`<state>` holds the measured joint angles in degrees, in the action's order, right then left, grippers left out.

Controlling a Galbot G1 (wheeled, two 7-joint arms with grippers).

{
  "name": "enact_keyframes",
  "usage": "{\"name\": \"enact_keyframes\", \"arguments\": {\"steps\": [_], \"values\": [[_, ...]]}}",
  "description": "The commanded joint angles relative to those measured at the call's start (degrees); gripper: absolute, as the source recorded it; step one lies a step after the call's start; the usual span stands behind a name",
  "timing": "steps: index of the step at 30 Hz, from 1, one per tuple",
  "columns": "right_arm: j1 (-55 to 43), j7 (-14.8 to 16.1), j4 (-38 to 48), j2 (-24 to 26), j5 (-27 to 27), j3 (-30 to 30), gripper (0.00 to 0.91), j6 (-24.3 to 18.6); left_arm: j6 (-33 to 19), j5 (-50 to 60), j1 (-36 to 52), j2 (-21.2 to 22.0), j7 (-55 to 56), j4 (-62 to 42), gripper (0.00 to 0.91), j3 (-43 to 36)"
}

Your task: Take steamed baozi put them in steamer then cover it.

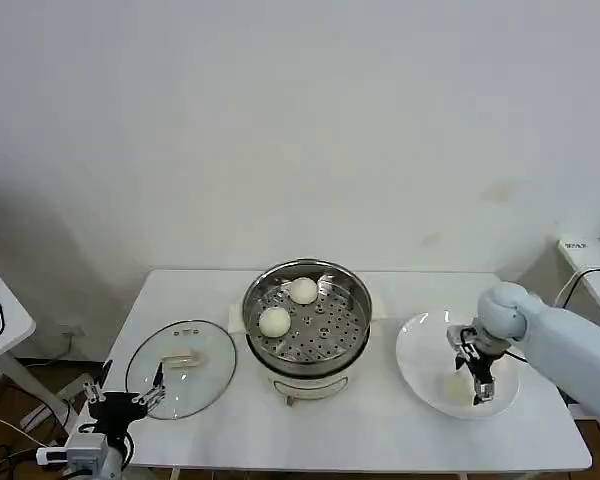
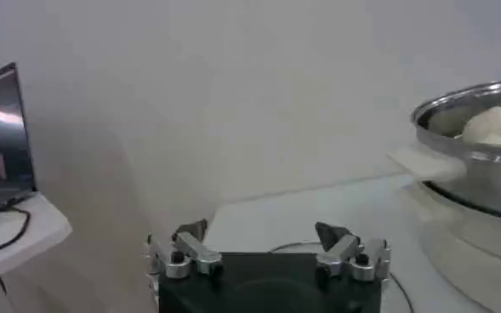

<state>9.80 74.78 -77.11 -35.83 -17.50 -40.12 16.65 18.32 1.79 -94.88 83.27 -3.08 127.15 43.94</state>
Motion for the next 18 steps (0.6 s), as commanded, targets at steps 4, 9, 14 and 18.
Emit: {"name": "enact_keyframes", "arguments": {"steps": [4,9,14,18], "values": [[0.16,-0.52,0.60,-0.95,-0.70,0.13,0.907,-0.02,-0.05,-0.01,-0.04,-0.13,-0.01,-0.35,0.907,0.00],[-0.02,-0.63,0.87,-1.33,-0.84,0.12,0.867,0.27,-0.02,-0.11,0.12,-0.17,-0.04,-0.42,0.907,0.36],[0.06,-0.65,0.78,-1.01,-0.81,-0.04,0.635,0.27,-0.02,-0.11,0.30,-0.27,-0.04,-0.76,0.907,0.52],[-0.02,-0.57,0.48,-0.54,-0.64,-0.03,0.625,0.34,-0.02,-0.08,0.27,-0.17,-0.06,-0.68,0.907,0.34]]}}
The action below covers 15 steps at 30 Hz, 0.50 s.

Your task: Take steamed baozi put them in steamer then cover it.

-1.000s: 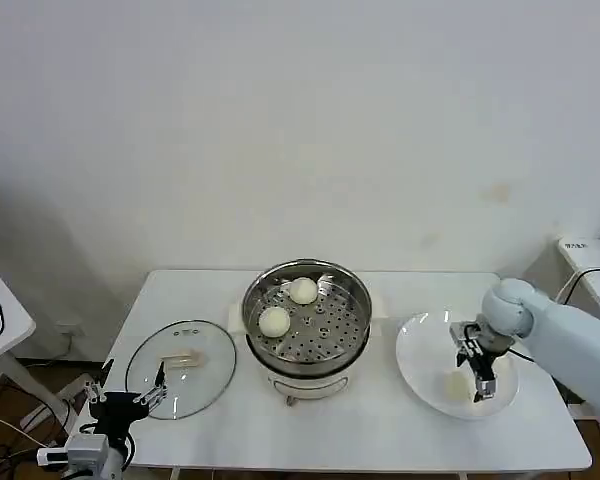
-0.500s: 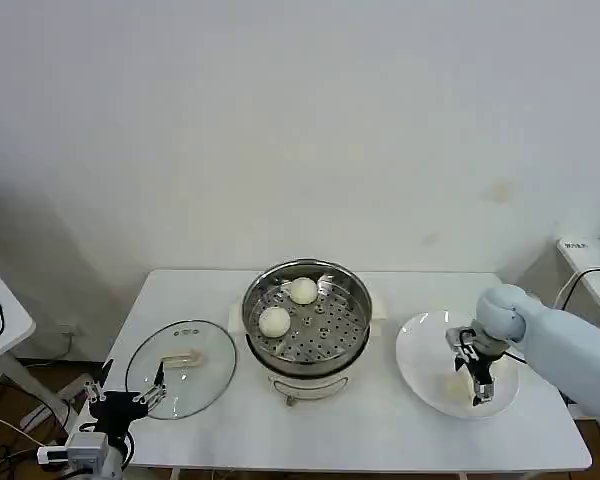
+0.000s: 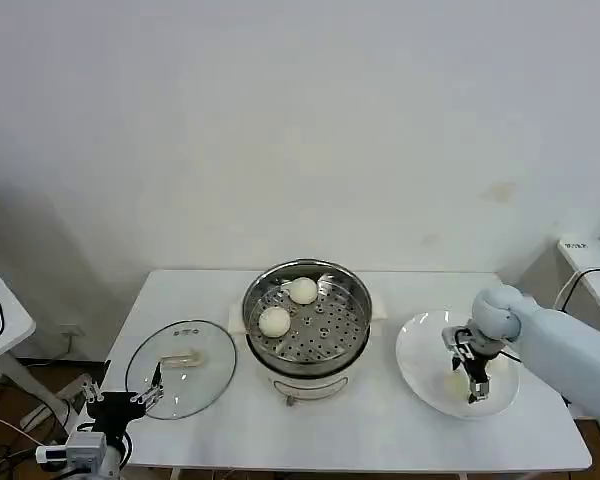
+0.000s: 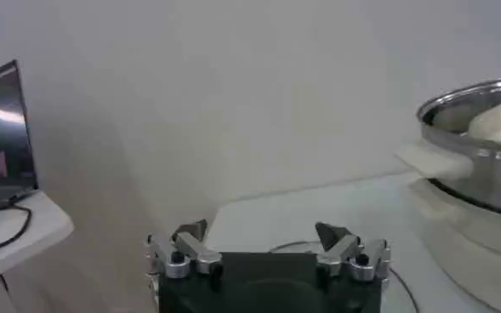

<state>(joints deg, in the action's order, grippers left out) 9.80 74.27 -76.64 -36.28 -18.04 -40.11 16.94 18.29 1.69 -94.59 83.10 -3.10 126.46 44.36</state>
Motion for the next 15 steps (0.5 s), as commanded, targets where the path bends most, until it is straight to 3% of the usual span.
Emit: {"name": "enact_keyframes", "arguments": {"steps": [1,8,15], "values": [[-0.05,-0.06,-0.01,0.02,-0.12,-0.04,0.635,0.05,0.00,0.03,-0.03,0.01,-0.03,-0.03,0.907,-0.15],[0.09,-0.25,-0.45,0.73,0.20,0.36,0.625,0.17,-0.01,0.03,0.00,-0.06,-0.02,-0.03,0.907,-0.12],[-4.94,0.12,-0.74,2.21,4.65,2.02,0.615,-0.44,0.00,-0.10,0.11,-0.10,-0.07,0.13,0.907,0.09]]}}
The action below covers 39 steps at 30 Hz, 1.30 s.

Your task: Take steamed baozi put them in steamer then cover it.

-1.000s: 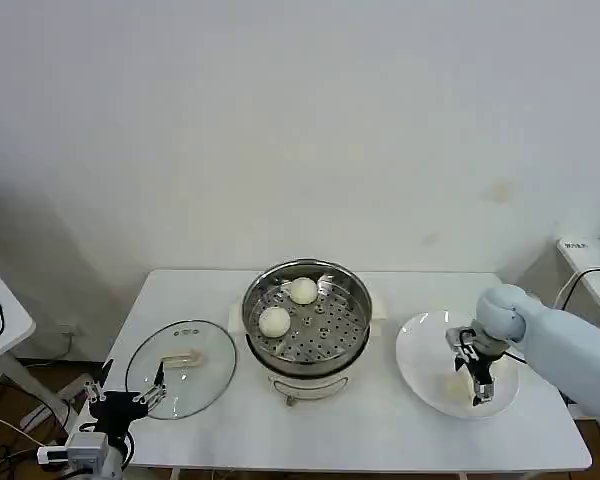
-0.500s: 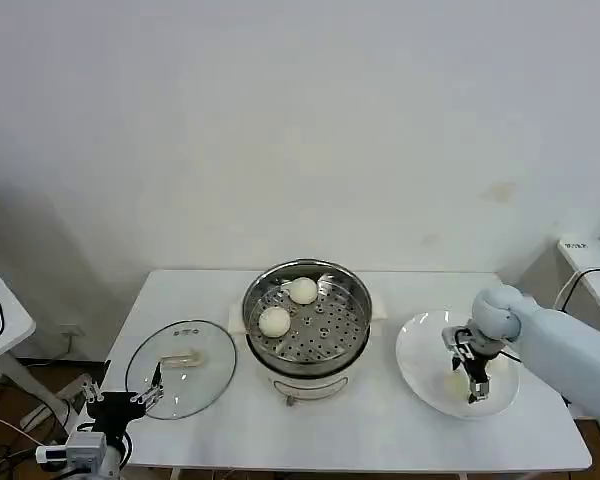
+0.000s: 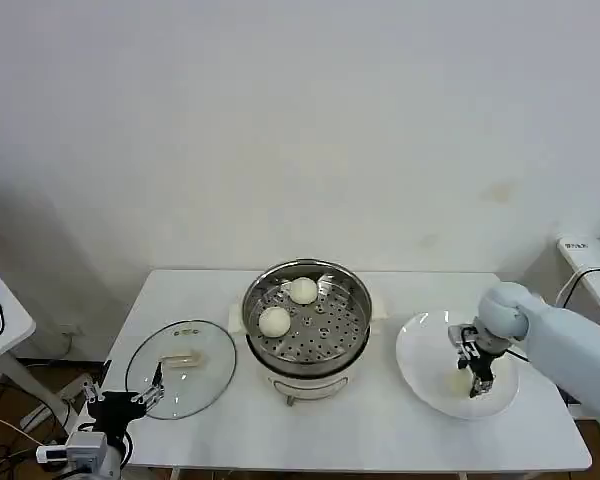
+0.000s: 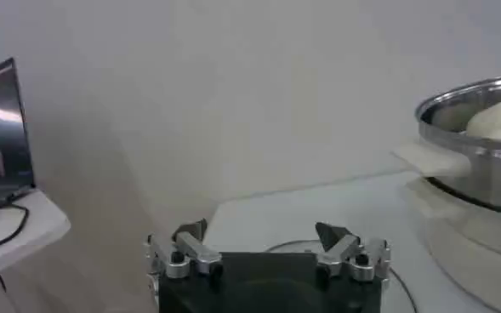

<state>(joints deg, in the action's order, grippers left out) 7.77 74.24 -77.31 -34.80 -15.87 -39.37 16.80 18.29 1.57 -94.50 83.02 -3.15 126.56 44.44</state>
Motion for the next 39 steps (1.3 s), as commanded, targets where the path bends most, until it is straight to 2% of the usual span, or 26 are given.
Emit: {"name": "enact_keyframes", "arguments": {"steps": [1,5,8,10,12,13,20,22,25,29,32,39], "values": [[-4.59,0.63,-0.01,0.48,4.38,2.47,0.615,-0.28,0.00,-0.03,0.08,-0.03,-0.03,0.04,0.907,-0.04],[-14.34,2.17,-0.88,-0.39,9.89,0.79,0.615,-2.49,-0.02,-0.05,0.19,-0.03,-0.06,-0.16,0.907,-0.05],[-21.60,2.71,-0.24,-3.09,12.38,-0.12,0.625,-5.94,0.00,-0.17,0.10,0.22,0.02,-0.30,0.907,0.14],[-24.19,2.83,1.07,-5.60,13.84,-0.14,0.625,-9.01,-0.03,-0.15,-0.07,0.42,0.06,-0.33,0.907,0.13],[-27.51,3.05,3.82,-9.21,17.14,-0.62,0.625,-18.67,-0.04,-0.14,-0.35,0.47,0.08,-0.18,0.907,0.12],[-29.29,3.04,4.51,-10.59,18.01,-1.71,0.625,-21.66,-0.04,-0.16,-0.41,0.46,0.09,-0.12,0.907,0.21],[-37.24,2.38,1.30,-16.37,19.96,-5.35,0.625,-28.38,0.09,-0.33,-0.23,0.52,0.05,-0.70,0.907,1.09],[-37.18,2.11,-0.30,-16.89,19.51,-5.47,0.625,-29.61,0.09,-0.25,-0.22,0.62,0.06,-0.91,0.907,1.05],[-34.77,1.10,-6.09,-17.56,15.13,-6.12,0.625,-34.50,0.06,-0.01,0.01,0.92,0.10,-1.34,0.907,1.10],[-32.18,-1.08,-16.92,-17.27,10.59,-8.55,0.625,-36.04,0.07,0.12,-0.14,0.84,0.14,-1.38,0.907,1.25],[-30.61,-0.74,-21.52,-18.42,9.69,-8.93,0.625,-37.37,-0.01,0.37,-0.47,0.78,0.11,-0.86,0.907,1.24],[-27.19,-2.72,-20.62,-23.84,-0.27,-10.10,0.625,-40.67,0.03,0.39,-1.68,1.36,0.07,1.44,0.907,1.86]]}}
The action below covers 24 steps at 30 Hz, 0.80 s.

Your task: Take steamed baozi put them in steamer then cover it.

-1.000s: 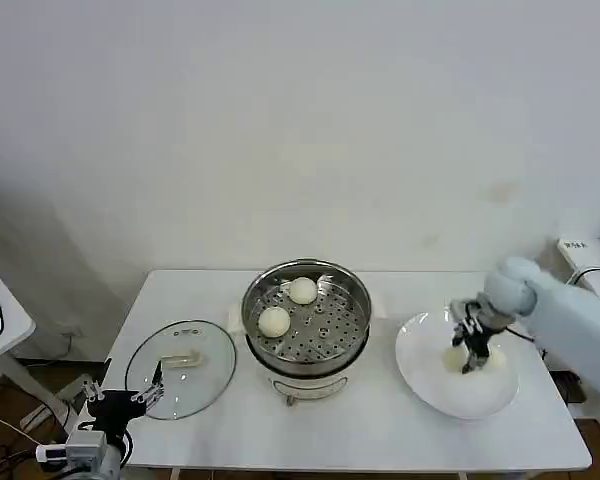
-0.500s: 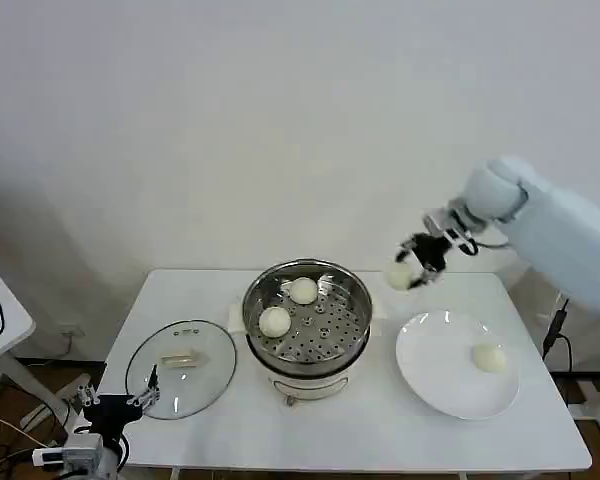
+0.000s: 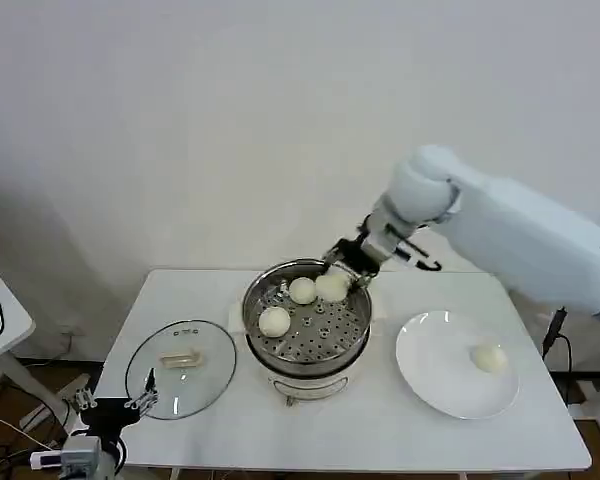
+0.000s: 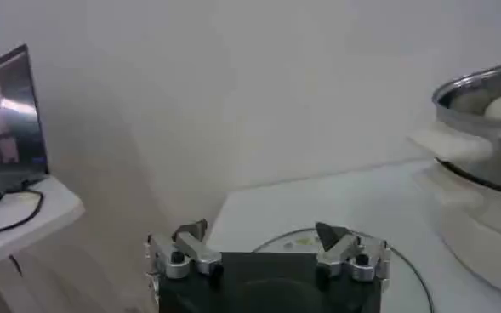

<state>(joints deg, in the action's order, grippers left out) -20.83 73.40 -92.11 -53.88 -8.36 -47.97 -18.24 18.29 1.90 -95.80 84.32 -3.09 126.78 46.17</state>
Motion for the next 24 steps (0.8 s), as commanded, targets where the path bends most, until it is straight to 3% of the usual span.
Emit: {"name": "enact_keyframes", "arguments": {"steps": [1,9,16,24], "values": [[1.74,-1.69,-5.68,-4.73,-8.31,-2.09,0.625,-5.78,0.01,0.00,-0.47,0.09,0.09,1.48,0.907,0.30],[4.93,-2.29,-4.26,-4.68,-13.72,-5.28,0.625,-6.09,0.00,-0.10,-0.27,0.03,0.05,1.85,0.907,0.59],[6.85,-3.91,4.56,-8.40,-19.26,-4.37,0.625,-7.16,0.05,-0.24,-0.78,0.06,0.03,2.04,0.907,0.73],[7.58,-3.94,5.46,-8.58,-19.11,-5.36,0.625,-7.77,0.09,-0.31,-0.25,0.01,-0.01,1.52,0.907,0.91]]}}
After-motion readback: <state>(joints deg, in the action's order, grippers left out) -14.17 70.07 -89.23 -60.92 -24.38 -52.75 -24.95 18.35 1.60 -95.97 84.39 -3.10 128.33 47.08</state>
